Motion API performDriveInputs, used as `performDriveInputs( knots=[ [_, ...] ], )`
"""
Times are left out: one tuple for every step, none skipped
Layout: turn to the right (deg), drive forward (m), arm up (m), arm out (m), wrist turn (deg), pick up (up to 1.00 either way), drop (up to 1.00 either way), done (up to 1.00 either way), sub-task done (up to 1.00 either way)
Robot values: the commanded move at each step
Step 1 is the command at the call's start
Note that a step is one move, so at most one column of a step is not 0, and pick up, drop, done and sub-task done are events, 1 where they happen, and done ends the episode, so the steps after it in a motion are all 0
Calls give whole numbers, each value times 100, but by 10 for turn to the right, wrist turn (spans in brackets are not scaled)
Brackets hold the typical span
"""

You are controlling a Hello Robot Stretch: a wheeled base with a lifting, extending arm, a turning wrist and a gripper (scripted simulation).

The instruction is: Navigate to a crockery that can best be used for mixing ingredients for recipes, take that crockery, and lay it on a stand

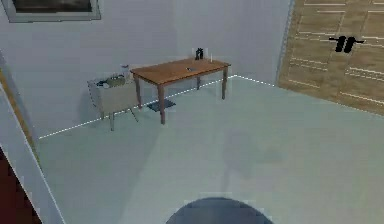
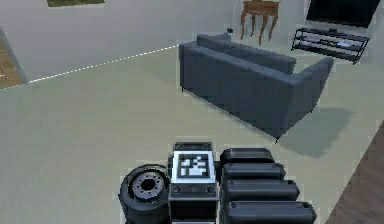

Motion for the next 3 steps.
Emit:
performDriveInputs(
  knots=[
    [0,75,0,0,0,0,0,0,0],
    [-450,0,0,0,0,0,0,0,0],
    [-60,0,0,0,0,0,0,0,0]
  ],
)
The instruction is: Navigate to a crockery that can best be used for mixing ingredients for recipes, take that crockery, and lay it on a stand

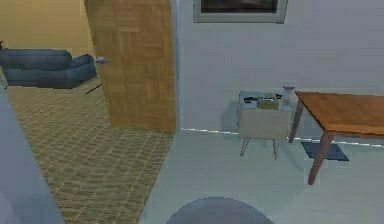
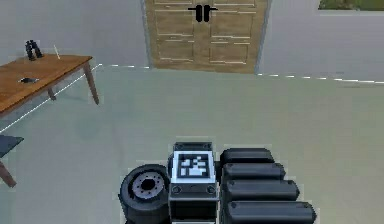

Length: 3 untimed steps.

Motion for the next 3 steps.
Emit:
performDriveInputs(
  knots=[
    [0,85,0,0,0,0,0,0,0],
    [-60,0,0,0,0,0,0,0,0],
    [0,70,0,0,0,0,0,0,0]
  ],
)
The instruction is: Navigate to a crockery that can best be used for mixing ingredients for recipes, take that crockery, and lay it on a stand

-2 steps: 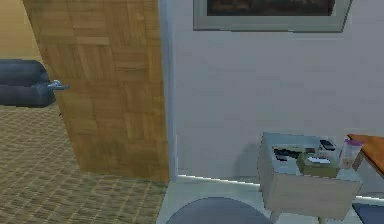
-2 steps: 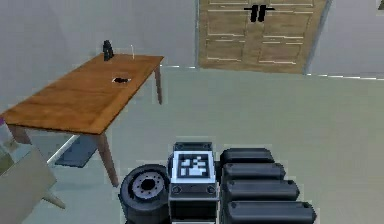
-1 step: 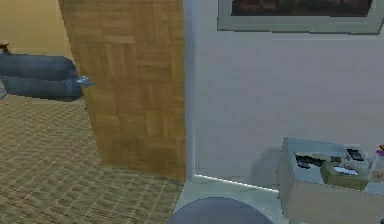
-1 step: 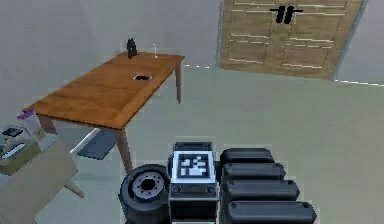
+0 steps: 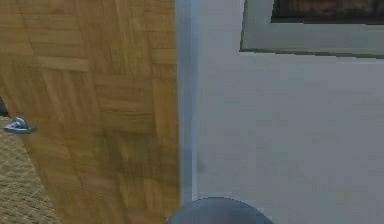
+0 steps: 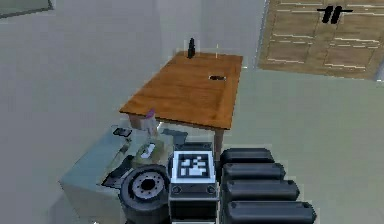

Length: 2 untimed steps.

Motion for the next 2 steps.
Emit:
performDriveInputs(
  knots=[
    [450,0,0,0,0,0,0,0,0],
    [450,0,0,0,0,0,0,0,0]
  ],
)
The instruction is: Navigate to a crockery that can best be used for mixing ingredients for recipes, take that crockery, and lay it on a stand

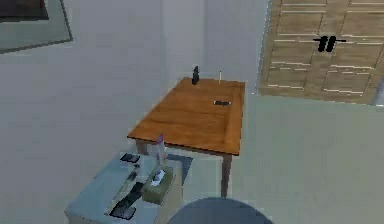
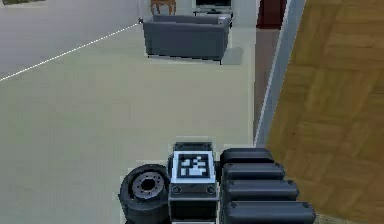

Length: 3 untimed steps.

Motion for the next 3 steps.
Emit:
performDriveInputs(
  knots=[
    [450,0,0,0,0,0,0,0,0],
    [390,0,0,0,0,0,0,0,0],
    [-450,0,0,0,0,0,0,0,0]
  ],
)
